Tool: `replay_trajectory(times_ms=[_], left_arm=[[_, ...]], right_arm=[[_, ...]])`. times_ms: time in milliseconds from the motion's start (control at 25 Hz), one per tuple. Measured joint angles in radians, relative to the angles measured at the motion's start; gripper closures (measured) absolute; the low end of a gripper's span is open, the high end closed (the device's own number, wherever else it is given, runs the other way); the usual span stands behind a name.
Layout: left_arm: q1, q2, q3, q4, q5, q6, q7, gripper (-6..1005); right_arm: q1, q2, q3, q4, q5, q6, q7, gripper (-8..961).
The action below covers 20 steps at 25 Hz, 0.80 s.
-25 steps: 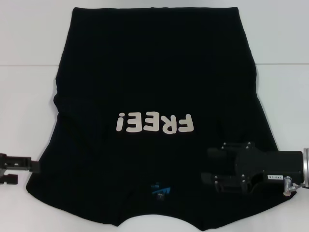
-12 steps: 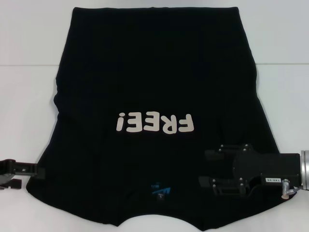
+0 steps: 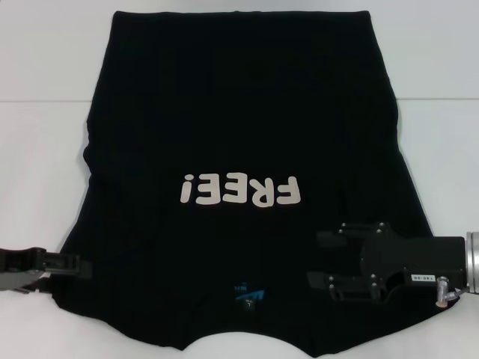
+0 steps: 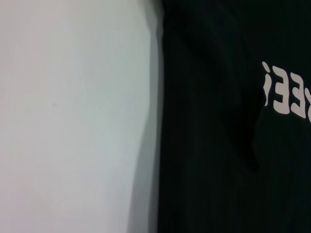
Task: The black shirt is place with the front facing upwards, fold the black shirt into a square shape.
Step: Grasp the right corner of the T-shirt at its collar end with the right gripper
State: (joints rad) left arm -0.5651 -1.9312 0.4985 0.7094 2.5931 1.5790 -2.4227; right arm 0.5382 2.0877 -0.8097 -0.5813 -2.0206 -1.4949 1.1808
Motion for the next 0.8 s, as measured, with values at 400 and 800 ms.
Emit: replay_trajectory(times_ms=[400,800], left_arm=[[-0.007,0.0,0.014,0.004,0.001,-0.01,0.002,114],[-0.002,-0.002,0.044,0.007,0.022,-0.049,-0.002,486]], right_arm=[[0.0,0.0,0.004,0.0,0.003,-0.002,0.004,219],[0.0,0.0,0.006,0.0,0.004,-0.01,0.006,219]])
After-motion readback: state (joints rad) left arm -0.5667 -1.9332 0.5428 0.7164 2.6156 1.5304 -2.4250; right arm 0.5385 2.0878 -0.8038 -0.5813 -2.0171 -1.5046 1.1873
